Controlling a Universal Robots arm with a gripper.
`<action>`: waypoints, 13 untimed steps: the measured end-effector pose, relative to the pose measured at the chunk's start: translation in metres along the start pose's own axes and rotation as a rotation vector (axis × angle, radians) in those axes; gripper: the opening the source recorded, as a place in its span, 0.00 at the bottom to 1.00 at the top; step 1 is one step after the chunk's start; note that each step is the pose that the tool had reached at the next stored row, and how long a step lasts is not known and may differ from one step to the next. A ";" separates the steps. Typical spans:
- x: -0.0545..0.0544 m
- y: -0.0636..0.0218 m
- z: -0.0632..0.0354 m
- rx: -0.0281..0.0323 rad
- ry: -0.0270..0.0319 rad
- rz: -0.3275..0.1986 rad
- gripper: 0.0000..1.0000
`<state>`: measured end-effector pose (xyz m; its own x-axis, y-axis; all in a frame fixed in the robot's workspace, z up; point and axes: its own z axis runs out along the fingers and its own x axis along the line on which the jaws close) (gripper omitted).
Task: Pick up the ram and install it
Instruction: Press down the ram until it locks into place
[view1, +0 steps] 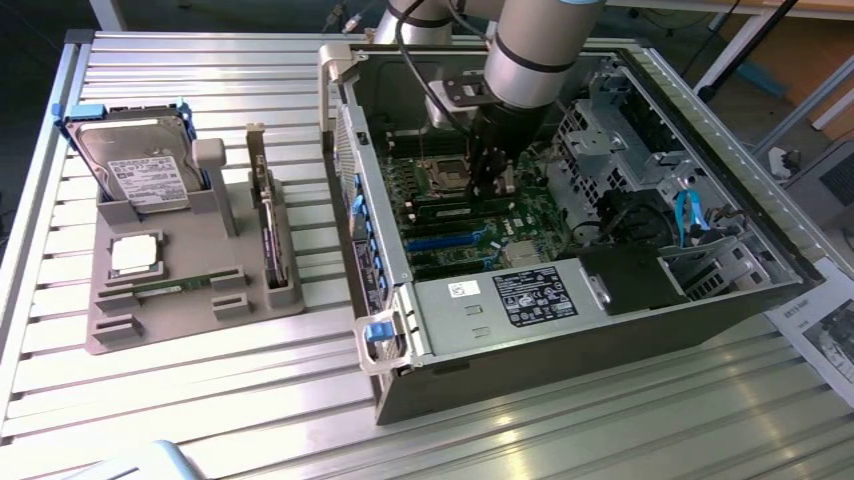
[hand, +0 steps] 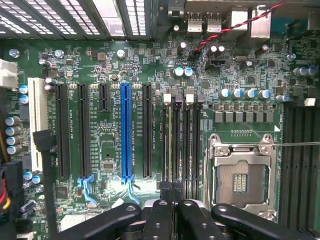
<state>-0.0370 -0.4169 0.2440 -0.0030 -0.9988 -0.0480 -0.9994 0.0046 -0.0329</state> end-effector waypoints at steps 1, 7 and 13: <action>0.000 -0.0001 -0.0019 0.0000 0.0001 0.000 0.10; -0.001 -0.0004 -0.0121 0.0000 0.0001 0.000 0.10; -0.001 0.0143 -0.0122 0.0007 0.0004 0.000 0.10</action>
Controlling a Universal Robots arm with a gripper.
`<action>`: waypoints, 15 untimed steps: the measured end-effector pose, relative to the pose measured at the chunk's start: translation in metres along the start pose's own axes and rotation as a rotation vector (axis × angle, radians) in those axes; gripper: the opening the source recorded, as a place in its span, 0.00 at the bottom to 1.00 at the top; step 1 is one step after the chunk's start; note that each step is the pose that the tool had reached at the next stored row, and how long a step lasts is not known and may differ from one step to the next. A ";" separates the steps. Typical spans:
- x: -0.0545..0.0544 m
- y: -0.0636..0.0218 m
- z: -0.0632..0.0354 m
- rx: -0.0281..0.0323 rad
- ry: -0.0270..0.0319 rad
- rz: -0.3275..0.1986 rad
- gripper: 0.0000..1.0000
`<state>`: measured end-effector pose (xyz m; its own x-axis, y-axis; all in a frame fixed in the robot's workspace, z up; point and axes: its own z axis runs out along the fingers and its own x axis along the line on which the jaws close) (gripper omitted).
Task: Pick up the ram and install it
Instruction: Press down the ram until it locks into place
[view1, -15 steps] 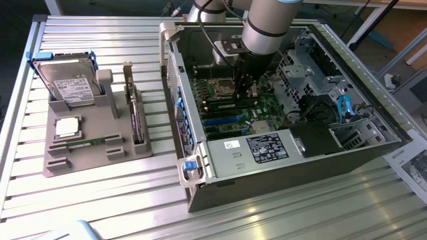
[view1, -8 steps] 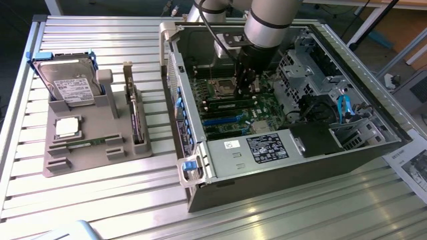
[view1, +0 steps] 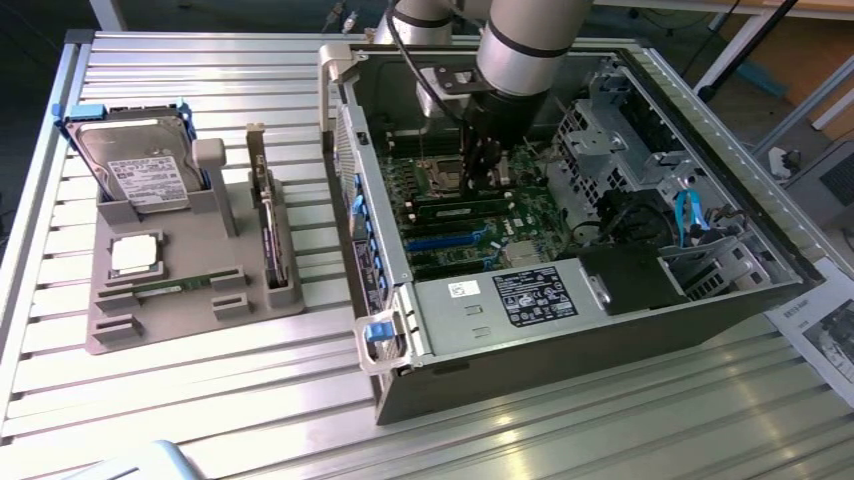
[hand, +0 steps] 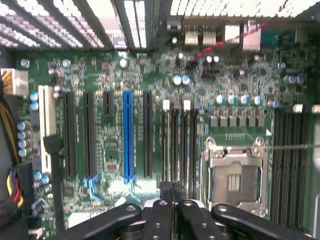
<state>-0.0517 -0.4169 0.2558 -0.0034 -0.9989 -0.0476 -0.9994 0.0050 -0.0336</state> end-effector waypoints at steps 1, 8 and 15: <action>0.000 0.0045 -0.0001 0.0004 0.0001 0.000 0.10; 0.000 0.0323 -0.0007 0.0061 0.0000 0.001 0.10; 0.000 0.0455 -0.0009 0.0091 0.0001 0.002 0.10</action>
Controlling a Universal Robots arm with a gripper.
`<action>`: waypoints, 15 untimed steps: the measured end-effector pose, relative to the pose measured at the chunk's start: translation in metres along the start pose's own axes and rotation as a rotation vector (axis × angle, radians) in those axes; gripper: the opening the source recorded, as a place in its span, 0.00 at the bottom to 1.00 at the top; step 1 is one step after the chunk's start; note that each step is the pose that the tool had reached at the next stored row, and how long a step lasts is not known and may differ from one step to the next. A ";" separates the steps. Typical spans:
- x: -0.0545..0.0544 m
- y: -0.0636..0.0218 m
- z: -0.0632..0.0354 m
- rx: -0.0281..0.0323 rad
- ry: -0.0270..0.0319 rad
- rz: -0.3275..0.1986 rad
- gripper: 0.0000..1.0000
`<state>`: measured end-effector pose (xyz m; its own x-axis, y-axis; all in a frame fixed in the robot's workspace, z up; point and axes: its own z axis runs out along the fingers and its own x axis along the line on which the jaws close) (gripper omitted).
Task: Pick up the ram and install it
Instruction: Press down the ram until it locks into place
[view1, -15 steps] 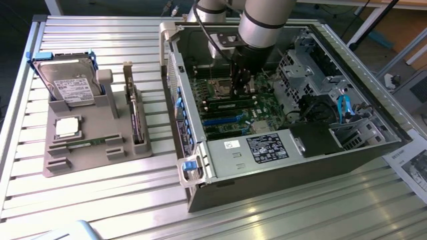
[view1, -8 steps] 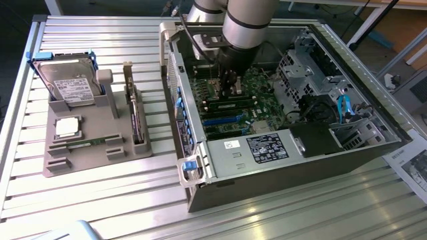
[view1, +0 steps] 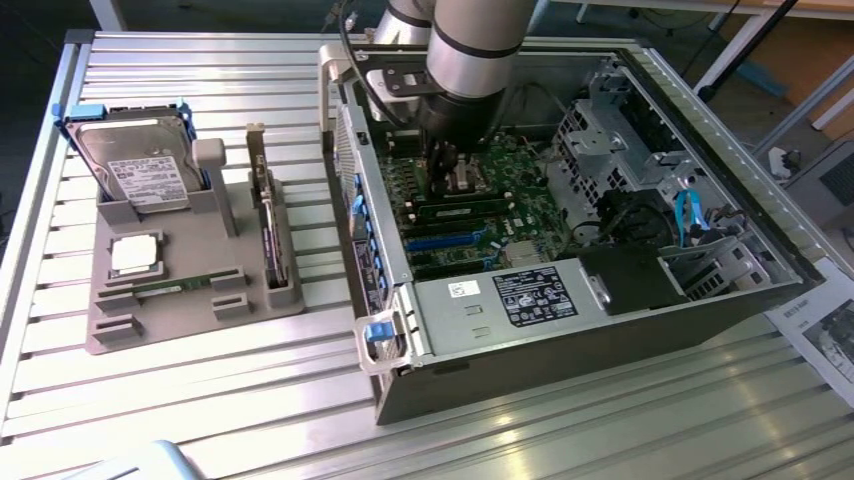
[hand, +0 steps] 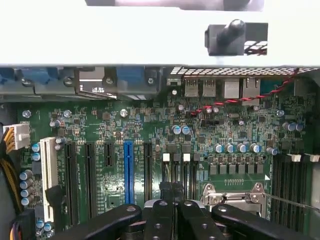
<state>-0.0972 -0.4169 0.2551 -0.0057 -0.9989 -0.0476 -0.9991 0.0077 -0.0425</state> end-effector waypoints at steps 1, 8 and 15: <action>0.000 0.0023 -0.0001 0.0001 -0.0001 0.000 0.10; 0.000 0.0037 0.0011 0.0004 -0.0002 0.000 0.10; 0.000 0.0044 0.0097 0.0038 0.0001 0.000 0.10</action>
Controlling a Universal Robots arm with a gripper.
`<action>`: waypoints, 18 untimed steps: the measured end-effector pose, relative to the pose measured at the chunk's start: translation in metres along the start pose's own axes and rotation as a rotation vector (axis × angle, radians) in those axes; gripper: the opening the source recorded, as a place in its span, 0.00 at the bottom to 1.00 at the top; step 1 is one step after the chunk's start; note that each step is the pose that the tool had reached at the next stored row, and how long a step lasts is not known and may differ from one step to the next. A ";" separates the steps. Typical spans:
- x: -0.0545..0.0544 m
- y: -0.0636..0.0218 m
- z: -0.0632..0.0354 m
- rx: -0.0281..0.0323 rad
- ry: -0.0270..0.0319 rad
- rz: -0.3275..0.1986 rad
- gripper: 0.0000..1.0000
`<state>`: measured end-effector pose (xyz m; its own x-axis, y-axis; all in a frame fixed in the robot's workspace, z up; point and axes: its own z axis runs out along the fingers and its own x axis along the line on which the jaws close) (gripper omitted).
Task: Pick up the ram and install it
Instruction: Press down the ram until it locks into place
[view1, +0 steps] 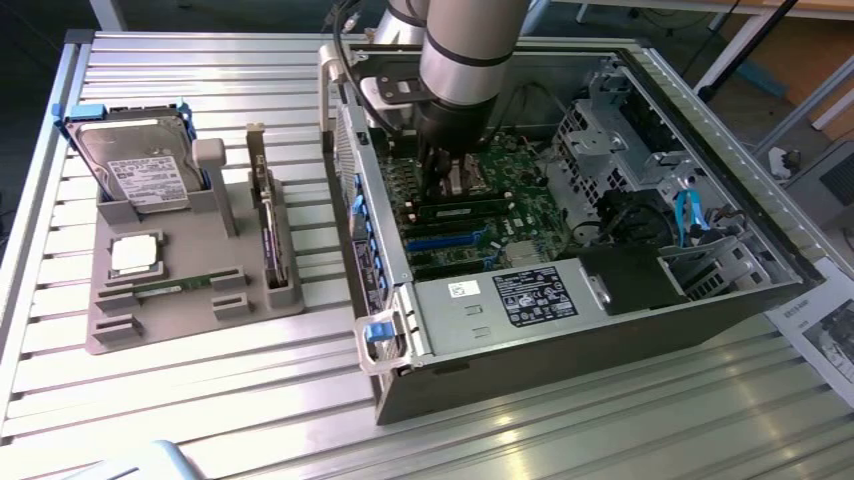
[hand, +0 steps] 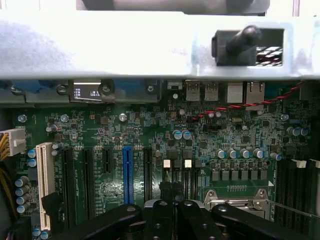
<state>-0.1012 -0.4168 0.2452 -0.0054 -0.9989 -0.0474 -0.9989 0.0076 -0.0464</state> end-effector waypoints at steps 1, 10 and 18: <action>0.000 0.0002 0.0013 0.0005 0.0000 0.000 0.10; 0.000 0.0008 0.0053 0.0023 0.0000 0.000 0.10; 0.000 0.0019 0.0082 0.0040 0.0001 0.000 0.10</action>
<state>-0.1027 -0.4169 0.2369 -0.0051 -0.9989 -0.0473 -0.9987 0.0075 -0.0504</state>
